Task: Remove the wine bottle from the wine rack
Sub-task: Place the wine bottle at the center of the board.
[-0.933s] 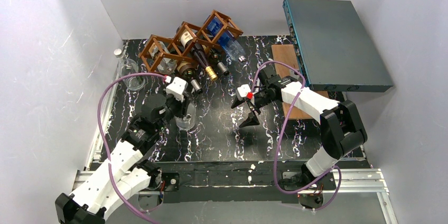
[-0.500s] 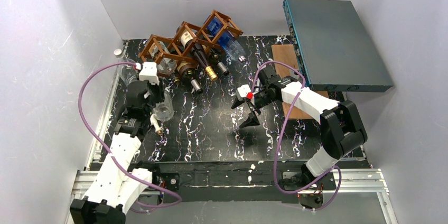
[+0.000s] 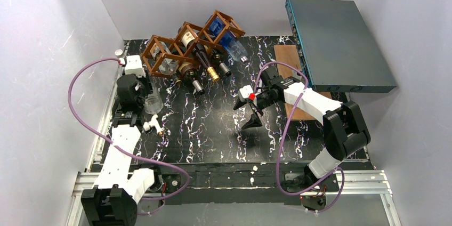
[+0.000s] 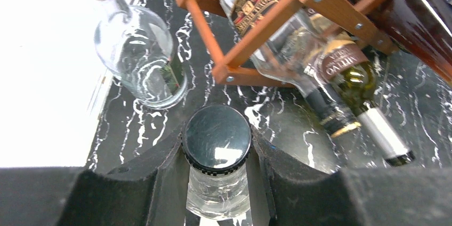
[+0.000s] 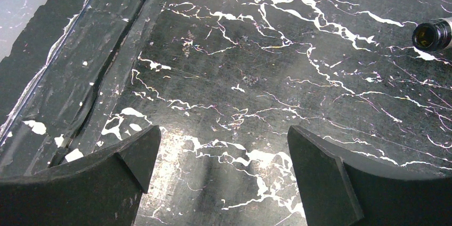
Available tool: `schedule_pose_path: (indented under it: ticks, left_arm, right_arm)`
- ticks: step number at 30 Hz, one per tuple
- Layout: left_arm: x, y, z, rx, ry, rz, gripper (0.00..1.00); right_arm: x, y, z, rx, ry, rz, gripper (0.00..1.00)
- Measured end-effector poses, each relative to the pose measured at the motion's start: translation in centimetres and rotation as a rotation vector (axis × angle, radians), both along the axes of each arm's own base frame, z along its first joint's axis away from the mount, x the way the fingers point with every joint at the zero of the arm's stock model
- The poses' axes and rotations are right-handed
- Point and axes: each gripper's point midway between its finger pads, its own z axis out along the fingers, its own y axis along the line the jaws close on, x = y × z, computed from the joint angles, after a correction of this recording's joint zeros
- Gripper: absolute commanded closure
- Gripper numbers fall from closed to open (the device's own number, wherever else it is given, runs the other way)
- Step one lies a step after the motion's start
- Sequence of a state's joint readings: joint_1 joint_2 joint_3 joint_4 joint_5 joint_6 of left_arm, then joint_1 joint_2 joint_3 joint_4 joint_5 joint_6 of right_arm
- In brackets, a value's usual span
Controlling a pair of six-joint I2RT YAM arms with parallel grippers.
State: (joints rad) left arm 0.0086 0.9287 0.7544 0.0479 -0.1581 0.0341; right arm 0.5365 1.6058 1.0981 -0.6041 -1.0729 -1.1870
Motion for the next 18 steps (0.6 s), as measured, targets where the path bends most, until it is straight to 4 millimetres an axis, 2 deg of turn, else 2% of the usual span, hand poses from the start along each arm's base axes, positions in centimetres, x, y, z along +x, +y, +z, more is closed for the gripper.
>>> schedule_pose_path:
  ticks: [7, 18]
  left_arm:
    - [0.0, 4.0, 0.5, 0.029, -0.018, 0.13, 1.0]
    - [0.7, 7.1, -0.8, 0.04, 0.009, 0.238, 1.0]
  right_arm:
    - [0.0, 0.0, 0.0, 0.0, 0.0, 0.0, 0.02]
    - [0.0, 0.0, 0.0, 0.004, -0.01, 0.004, 0.02]
